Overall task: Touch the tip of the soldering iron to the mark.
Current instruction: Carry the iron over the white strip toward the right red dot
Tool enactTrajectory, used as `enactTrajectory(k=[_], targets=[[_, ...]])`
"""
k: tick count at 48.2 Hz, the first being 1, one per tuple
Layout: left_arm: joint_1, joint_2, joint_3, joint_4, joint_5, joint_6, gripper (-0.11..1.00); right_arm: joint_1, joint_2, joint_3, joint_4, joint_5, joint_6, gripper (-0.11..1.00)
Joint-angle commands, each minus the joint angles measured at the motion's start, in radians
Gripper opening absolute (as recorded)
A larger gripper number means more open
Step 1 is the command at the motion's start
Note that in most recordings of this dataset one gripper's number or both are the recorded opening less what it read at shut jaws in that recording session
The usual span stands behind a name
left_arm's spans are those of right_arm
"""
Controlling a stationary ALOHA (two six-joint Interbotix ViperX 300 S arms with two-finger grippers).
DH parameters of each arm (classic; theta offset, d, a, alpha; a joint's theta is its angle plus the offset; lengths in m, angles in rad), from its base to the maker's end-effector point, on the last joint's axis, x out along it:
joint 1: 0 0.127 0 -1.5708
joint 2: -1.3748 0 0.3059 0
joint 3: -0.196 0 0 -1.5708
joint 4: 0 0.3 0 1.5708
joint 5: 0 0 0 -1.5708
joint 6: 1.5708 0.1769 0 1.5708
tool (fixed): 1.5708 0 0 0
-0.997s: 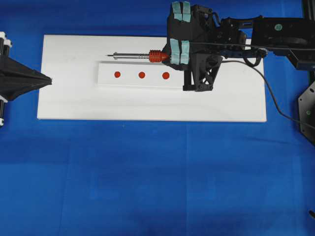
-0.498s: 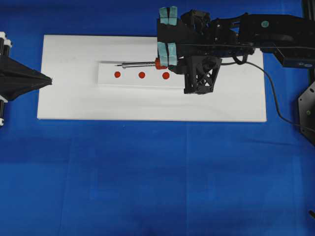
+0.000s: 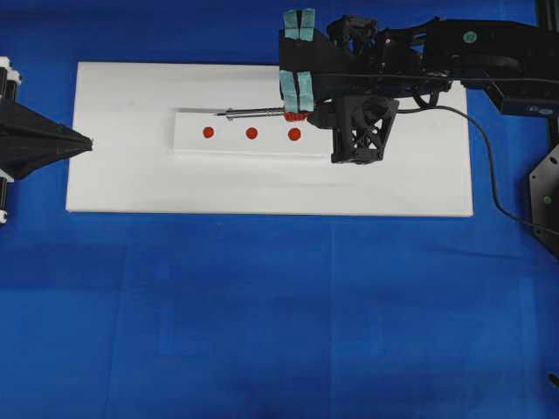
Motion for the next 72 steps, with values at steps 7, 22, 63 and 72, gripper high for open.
enactTrajectory(k=[7,22,63,72], targets=[[0.0,0.008,-0.009,0.002,-0.005,0.002,0.0,-0.003,-0.014,-0.025,-0.002,-0.002,0.003,0.06],[0.0,0.008,-0.009,0.002,-0.005,0.002,0.0,-0.003,-0.014,-0.025,-0.002,-0.002,0.003,0.06],[0.0,0.003,-0.011,0.002,-0.005,0.003,0.0,-0.011,0.043,-0.025,-0.002,-0.008,0.003,0.06],[0.0,0.005,-0.009,0.002,-0.005,0.003,0.0,-0.02,0.095,-0.026,-0.002,-0.041,0.005,0.06]])
